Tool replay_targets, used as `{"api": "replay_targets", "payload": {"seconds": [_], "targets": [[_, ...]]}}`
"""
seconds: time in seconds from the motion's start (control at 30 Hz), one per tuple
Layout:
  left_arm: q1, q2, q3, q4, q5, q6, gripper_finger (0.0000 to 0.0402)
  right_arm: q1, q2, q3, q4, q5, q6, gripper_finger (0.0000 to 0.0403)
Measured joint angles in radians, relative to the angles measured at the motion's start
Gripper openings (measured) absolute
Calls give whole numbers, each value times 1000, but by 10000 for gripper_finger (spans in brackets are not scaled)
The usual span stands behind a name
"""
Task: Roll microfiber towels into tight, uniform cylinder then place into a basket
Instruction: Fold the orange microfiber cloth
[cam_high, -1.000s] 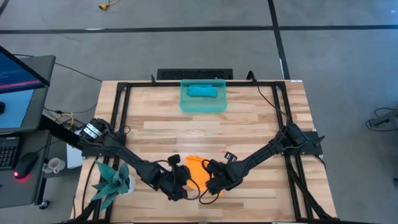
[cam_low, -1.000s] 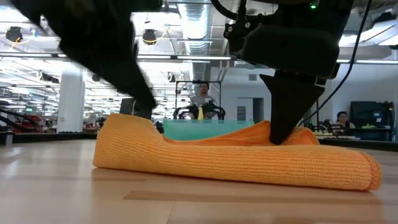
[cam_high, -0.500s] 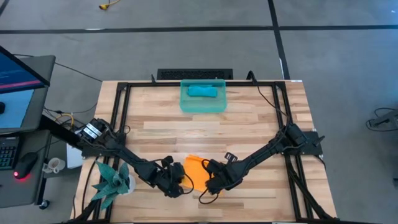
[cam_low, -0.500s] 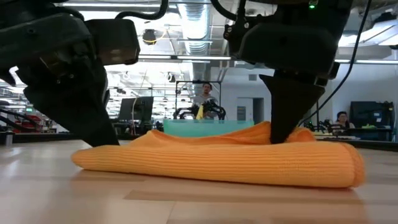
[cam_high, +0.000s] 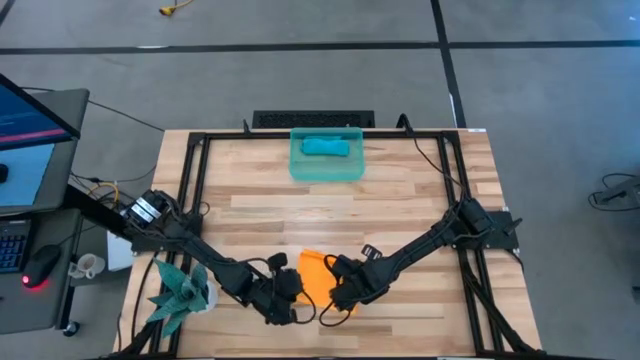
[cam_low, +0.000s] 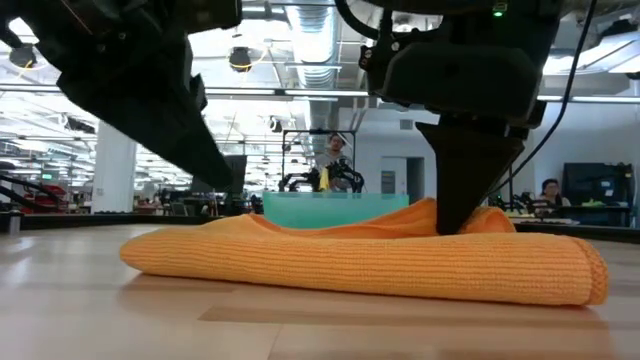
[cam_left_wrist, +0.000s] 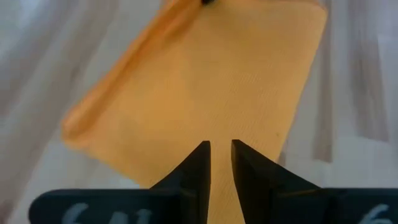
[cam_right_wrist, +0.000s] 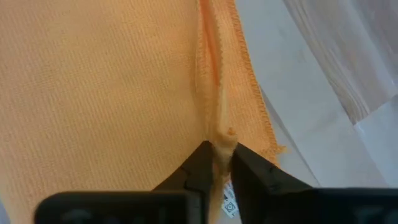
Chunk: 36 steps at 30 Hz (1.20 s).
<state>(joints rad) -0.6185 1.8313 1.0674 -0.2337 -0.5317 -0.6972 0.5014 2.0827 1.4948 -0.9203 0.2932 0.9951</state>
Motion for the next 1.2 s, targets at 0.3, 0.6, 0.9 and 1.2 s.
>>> {"api": "replay_targets", "payload": {"seconds": [0.3,0.6,0.9,1.2], "targets": [[5,4,-77,130,-26,13,56,-6,-3,14,-56,-2,-1,144],[4,4,-110,178,4,4,56,17,-5,106,-263,42,-8,149],[-16,-88,-110,38,-5,4,56,108,-5,146,-412,127,57,114],[-88,-338,-110,-109,-167,70,56,126,-67,172,-361,220,68,83]]}}
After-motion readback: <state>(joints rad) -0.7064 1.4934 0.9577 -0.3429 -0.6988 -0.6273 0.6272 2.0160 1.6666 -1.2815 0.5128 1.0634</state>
